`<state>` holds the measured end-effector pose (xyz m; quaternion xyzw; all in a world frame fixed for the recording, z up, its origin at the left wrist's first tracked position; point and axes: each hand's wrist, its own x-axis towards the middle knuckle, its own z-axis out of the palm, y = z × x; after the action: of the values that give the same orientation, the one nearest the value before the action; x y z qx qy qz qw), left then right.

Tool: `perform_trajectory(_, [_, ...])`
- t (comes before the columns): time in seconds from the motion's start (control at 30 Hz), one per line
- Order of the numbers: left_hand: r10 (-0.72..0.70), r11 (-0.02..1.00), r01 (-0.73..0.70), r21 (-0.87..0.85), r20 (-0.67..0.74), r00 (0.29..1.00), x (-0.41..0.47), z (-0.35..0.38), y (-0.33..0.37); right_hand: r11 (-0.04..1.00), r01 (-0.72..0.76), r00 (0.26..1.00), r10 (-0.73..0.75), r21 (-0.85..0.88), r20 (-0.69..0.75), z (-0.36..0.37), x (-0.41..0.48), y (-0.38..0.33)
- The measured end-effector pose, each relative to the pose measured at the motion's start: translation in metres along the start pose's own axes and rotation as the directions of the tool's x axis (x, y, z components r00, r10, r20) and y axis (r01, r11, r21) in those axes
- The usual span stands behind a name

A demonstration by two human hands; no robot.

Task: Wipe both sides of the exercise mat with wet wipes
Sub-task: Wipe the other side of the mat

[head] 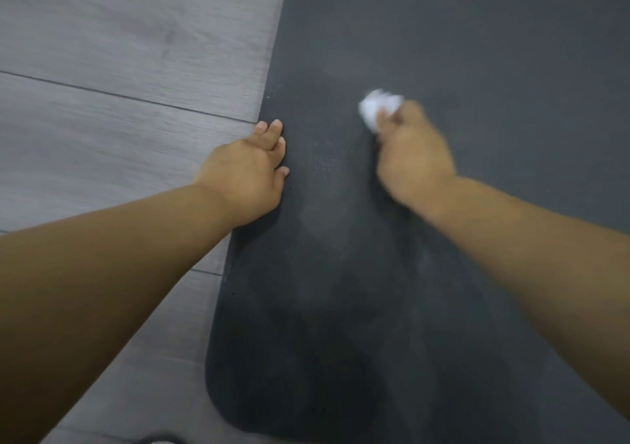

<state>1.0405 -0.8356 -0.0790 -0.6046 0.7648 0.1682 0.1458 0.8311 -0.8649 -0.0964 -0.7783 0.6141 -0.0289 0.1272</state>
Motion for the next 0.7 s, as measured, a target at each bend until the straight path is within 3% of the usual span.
perform_trajectory(0.07, [-0.004, 1.0, 0.004, -0.001, 0.0, 1.0, 0.0, -0.001, 0.0, 0.923, 0.383, 0.904, -0.384, 0.045, 0.186, 0.008, -0.014, -0.028])
perform_trajectory(0.1, [-0.007, 1.0, 0.007, -0.004, 0.0, 1.0, 0.0, -0.001, 0.0, 0.884, 0.464, 0.852, -0.465, 0.062, 0.241, 0.007, -0.012, -0.032])
perform_trajectory(0.13, [-0.012, 1.0, 0.012, -0.004, 0.005, 1.0, 0.0, -0.001, 0.0, 0.901, 0.429, 0.871, -0.433, 0.068, 0.233, 0.003, -0.003, -0.029])
perform_trajectory(0.2, [-0.028, 1.0, 0.028, 0.002, 0.03, 0.999, 0.002, -0.002, 0.001, 0.984, 0.177, 0.978, -0.179, 0.024, 0.103, -0.001, 0.025, -0.007])
perform_trajectory(0.23, [-0.04, 0.999, 0.039, 0.005, 0.046, 0.998, 0.003, -0.003, 0.003, 1.0, 0.004, 0.999, -0.003, -0.03, 0.044, -0.007, 0.038, 0.008])
perform_trajectory(0.3, [-0.074, 0.997, 0.073, 0.014, 0.076, 0.994, 0.007, -0.005, 0.005, 0.95, -0.308, 0.951, 0.309, -0.051, 0.004, -0.02, 0.056, 0.03])
perform_trajectory(0.33, [-0.083, 0.996, 0.081, 0.023, 0.089, 0.993, 0.01, -0.007, 0.006, 0.931, -0.363, 0.931, 0.363, -0.031, 0.029, -0.022, 0.058, 0.032])
perform_trajectory(0.4, [-0.092, 0.995, 0.089, 0.035, 0.108, 0.99, 0.012, -0.007, 0.007, 0.971, -0.241, 0.97, 0.24, 0.008, 0.044, -0.017, 0.047, 0.016])
perform_trajectory(0.47, [-0.103, 0.995, 0.103, 0.012, 0.11, 0.989, 0.011, -0.004, 0.008, 0.983, 0.168, 0.986, -0.168, 0.081, -0.003, -0.003, 0.023, -0.002])
perform_trajectory(0.53, [-0.114, 0.993, 0.118, -0.03, 0.107, 0.988, 0.008, -0.002, 0.011, 0.838, 0.545, 0.834, -0.544, 0.017, 0.095, 0.008, -0.007, -0.005])
perform_trajectory(0.57, [-0.123, 0.99, 0.129, -0.054, 0.105, 0.987, 0.005, -0.001, 0.013, 0.777, 0.63, 0.763, -0.615, -0.011, 0.199, 0.004, -0.018, 0.001])
perform_trajectory(0.6, [-0.132, 0.988, 0.139, -0.07, 0.101, 0.986, 0.004, 0.0, 0.015, 0.764, 0.645, 0.747, -0.623, -0.027, 0.232, -0.001, -0.022, 0.015])
perform_trajectory(0.63, [-0.139, 0.987, 0.146, -0.073, 0.1, 0.985, 0.003, 0.0, 0.017, 0.814, 0.58, 0.801, -0.564, -0.025, 0.202, -0.008, -0.022, 0.032])
perform_trajectory(0.7, [-0.149, 0.986, 0.155, -0.061, 0.1, 0.984, 0.002, 0.001, 0.019, 0.967, 0.242, 0.966, -0.232, -0.079, 0.115, -0.022, -0.014, 0.073])
